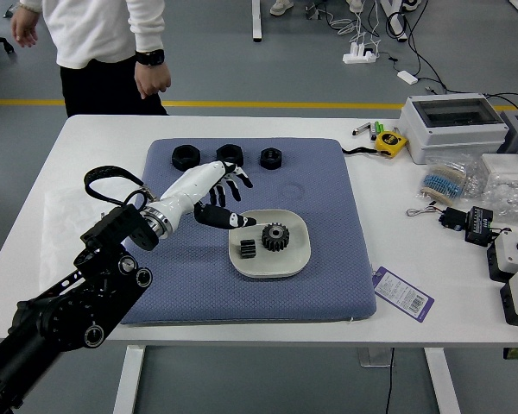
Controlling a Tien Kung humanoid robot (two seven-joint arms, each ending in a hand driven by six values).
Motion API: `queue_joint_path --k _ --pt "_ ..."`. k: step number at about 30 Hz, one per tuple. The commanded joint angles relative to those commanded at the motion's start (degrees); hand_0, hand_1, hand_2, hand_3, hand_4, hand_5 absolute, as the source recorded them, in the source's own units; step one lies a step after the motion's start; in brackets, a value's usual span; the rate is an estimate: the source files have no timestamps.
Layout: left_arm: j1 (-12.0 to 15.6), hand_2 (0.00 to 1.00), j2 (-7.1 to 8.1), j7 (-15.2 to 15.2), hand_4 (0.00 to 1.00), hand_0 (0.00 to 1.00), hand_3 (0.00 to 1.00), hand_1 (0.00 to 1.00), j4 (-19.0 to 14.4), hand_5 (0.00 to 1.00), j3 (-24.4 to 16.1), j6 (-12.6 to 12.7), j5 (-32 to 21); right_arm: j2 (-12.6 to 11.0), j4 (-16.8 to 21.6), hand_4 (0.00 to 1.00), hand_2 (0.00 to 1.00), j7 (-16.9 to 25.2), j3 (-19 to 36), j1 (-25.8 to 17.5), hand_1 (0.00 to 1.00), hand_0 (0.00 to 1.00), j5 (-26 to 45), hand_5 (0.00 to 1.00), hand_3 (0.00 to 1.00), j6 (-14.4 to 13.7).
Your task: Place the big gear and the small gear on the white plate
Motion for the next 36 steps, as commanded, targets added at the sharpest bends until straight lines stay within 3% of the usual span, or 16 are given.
queue_joint_path --k 4,5,10,11,12,16,17,20,25,33,36 --pt "2.2 0.433 0.53 0.3 0.998 0.245 0.594 0.308 -1.5 0.293 -5.6 -1.6 -0.5 -0.1 0.0 0.841 0.732 -0.1 0.1 0.0 0.648 0.648 -0.2 0.68 0.581 0.1" --pt "3.0 0.471 0.53 0.3 0.892 0.3 0.586 0.352 -1.5 0.245 -7.2 -1.7 -1.6 -0.1 0.0 0.841 0.732 -0.1 0.1 0.0 0.648 0.648 -0.2 0.68 0.581 0.1" --pt "7.6 0.471 0.3 2.4 0.892 0.3 0.586 0.352 -2.8 0.245 -16.5 -3.5 -6.6 -0.1 -0.1 0.841 0.732 0.2 -0.3 0.1 0.648 0.648 0.4 0.68 0.581 0.2" --pt "8.5 0.522 0.2 2.8 0.878 0.38 0.59 0.451 -3.3 0.252 -17.8 -3.7 -7.4 -0.1 -0.1 0.841 0.732 0.2 -0.3 0.0 0.647 0.648 0.5 0.68 0.581 0.2" --pt "9.5 0.522 0.11 3.2 0.878 0.38 0.59 0.451 -3.7 0.252 -19.7 -3.8 -8.2 -0.1 -0.1 0.841 0.732 0.2 -0.3 0.0 0.647 0.648 0.5 0.68 0.581 0.2" --pt "14.0 0.522 -0.9 4.3 0.878 0.38 0.59 0.451 -4.9 0.252 -25.0 -3.0 -15.9 -0.1 -0.1 0.841 0.732 0.1 -0.1 -0.1 0.647 0.648 0.1 0.68 0.581 0.3" --pt "15.6 0.538 -1.66 4.4 0.864 0.414 0.596 0.485 -5.1 0.319 -25.8 -2.4 -18.5 0.0 -0.1 0.841 0.732 0.0 0.0 -0.1 0.648 0.647 -0.1 0.68 0.581 0.3" --pt "18.4 0.538 -2.85 3.6 0.864 0.414 0.596 0.485 -5.5 0.319 -25.8 -0.9 -25.6 0.0 -0.1 0.841 0.732 -0.1 0.0 -0.2 0.648 0.647 -0.3 0.68 0.581 0.3" --pt "22.3 0.55 -2.98 0.7 0.862 0.44 0.598 0.494 -6.0 0.318 -24.7 1.4 -37.2 0.1 -0.1 0.841 0.732 -0.1 0.0 -0.2 0.648 0.648 -0.2 0.68 0.581 0.3" --pt "25.7 0.573 -0.66 -6.1 0.853 0.486 0.603 0.52 -6.6 0.349 -24.9 3.0 -55.4 0.2 -0.1 0.841 0.732 -0.1 -0.1 -0.3 0.648 0.648 0.1 0.68 0.581 0.3" --pt "25.7 0.582 -0.51 -7.4 0.85 0.524 0.603 0.529 -6.7 0.35 -25.1 3.1 -57.6 0.2 -0.1 0.841 0.732 -0.2 0.0 -0.2 0.648 0.648 -0.2 0.68 0.581 0.3"
